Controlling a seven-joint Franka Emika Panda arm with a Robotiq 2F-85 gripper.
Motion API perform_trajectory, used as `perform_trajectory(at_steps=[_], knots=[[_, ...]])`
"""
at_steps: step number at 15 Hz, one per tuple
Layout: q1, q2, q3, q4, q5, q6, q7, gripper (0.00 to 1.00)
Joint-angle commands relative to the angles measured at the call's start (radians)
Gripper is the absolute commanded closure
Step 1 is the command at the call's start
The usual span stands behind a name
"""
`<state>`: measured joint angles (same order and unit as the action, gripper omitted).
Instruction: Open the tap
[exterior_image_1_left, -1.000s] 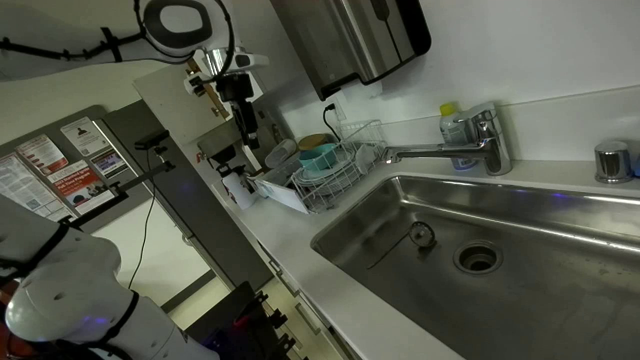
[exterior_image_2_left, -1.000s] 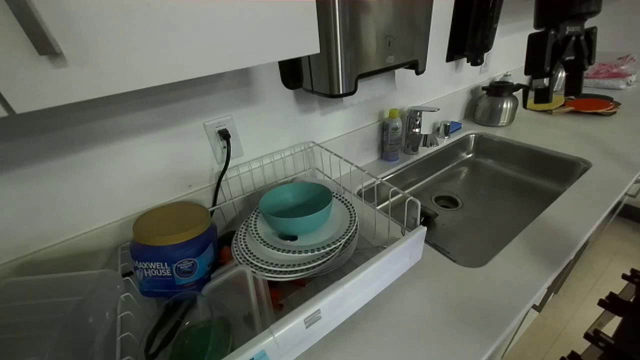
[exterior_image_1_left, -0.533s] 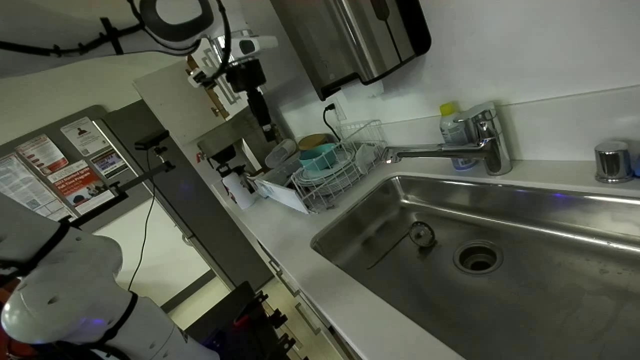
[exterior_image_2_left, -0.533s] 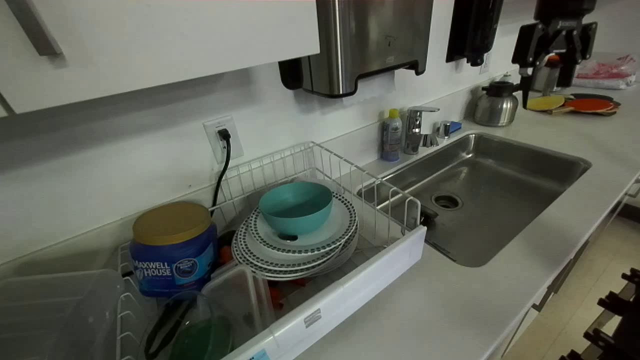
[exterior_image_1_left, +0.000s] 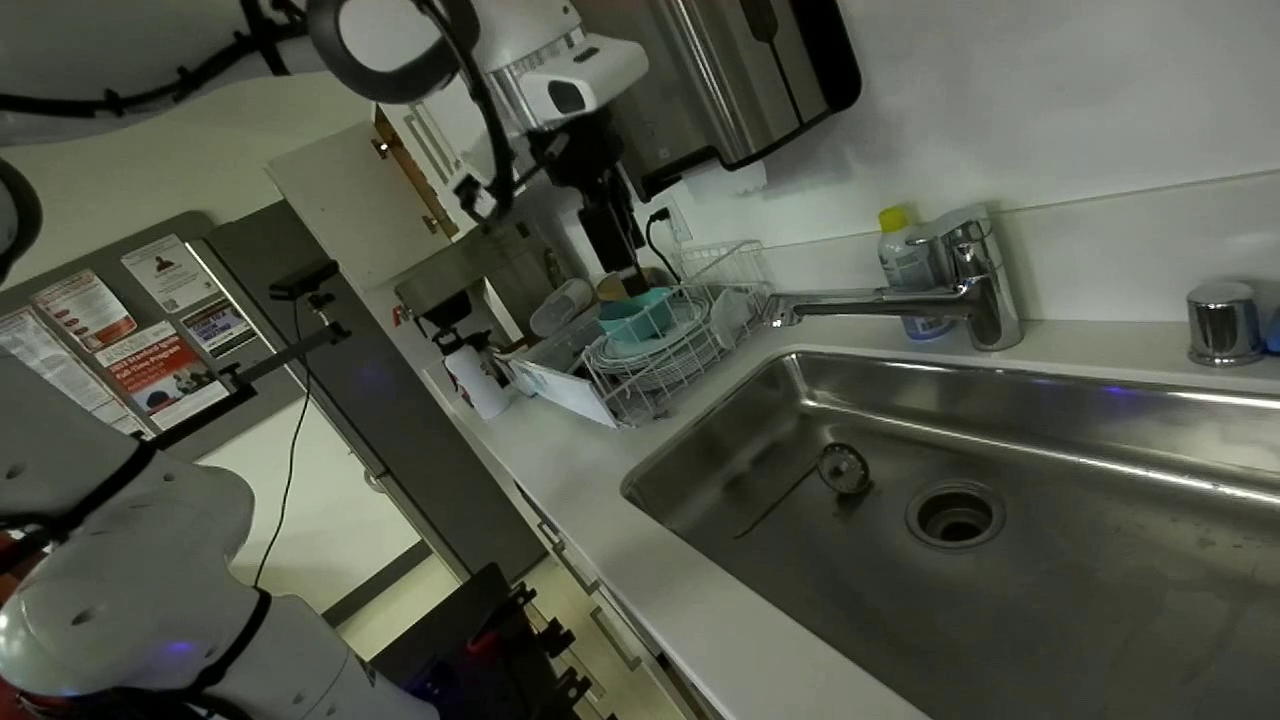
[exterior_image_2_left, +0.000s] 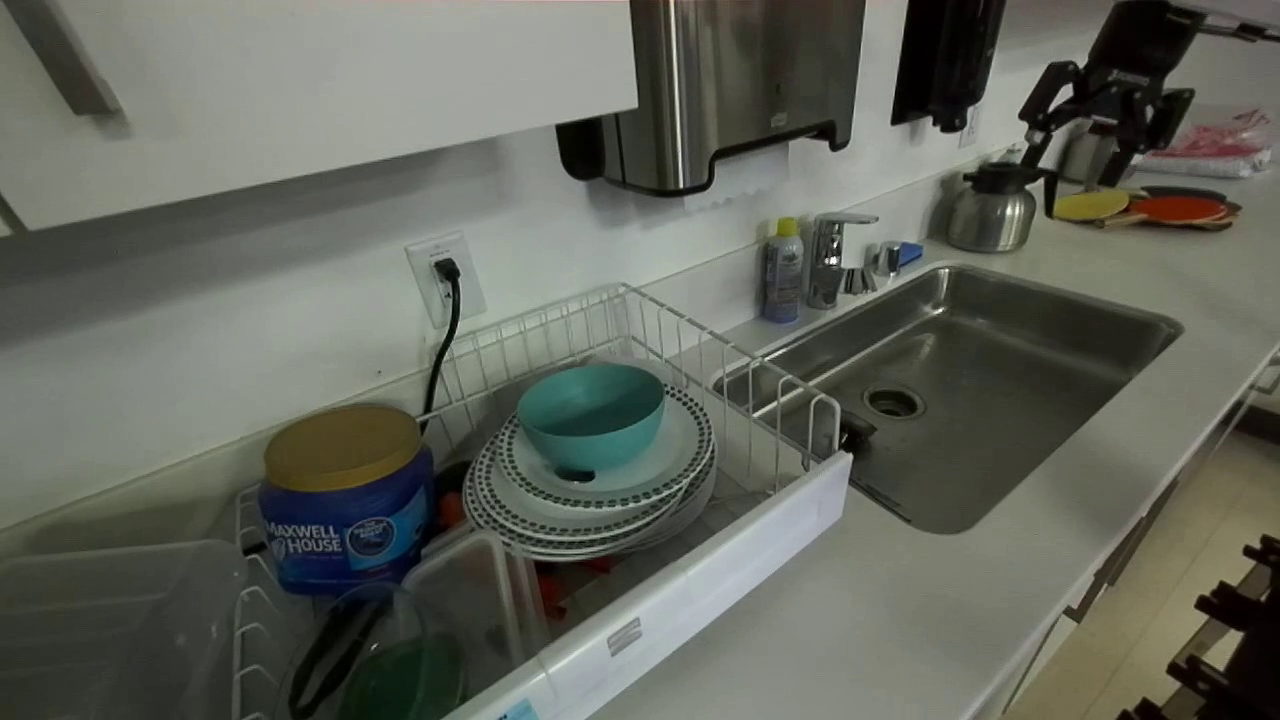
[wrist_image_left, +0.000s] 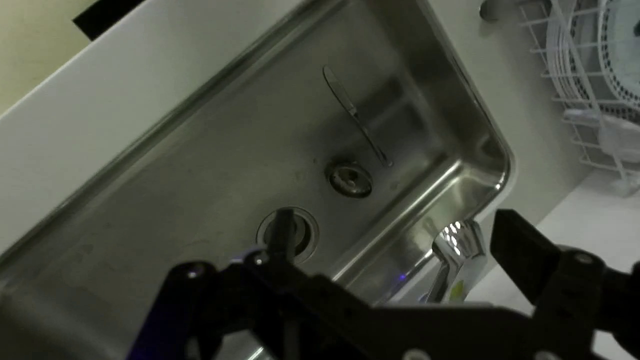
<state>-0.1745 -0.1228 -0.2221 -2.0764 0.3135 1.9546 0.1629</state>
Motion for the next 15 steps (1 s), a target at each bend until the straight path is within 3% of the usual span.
perform_trajectory(at_steps=[1,9,15], knots=[[-0.016,0.079,-0.01,-0.031,0.153,0.166,0.03,0.0],[-0.02,0.304,0.024,-0.07,0.522,0.616,0.021,0.0],[-0.024,0.333,0.031,-0.067,0.529,0.589,0.005,0.0]])
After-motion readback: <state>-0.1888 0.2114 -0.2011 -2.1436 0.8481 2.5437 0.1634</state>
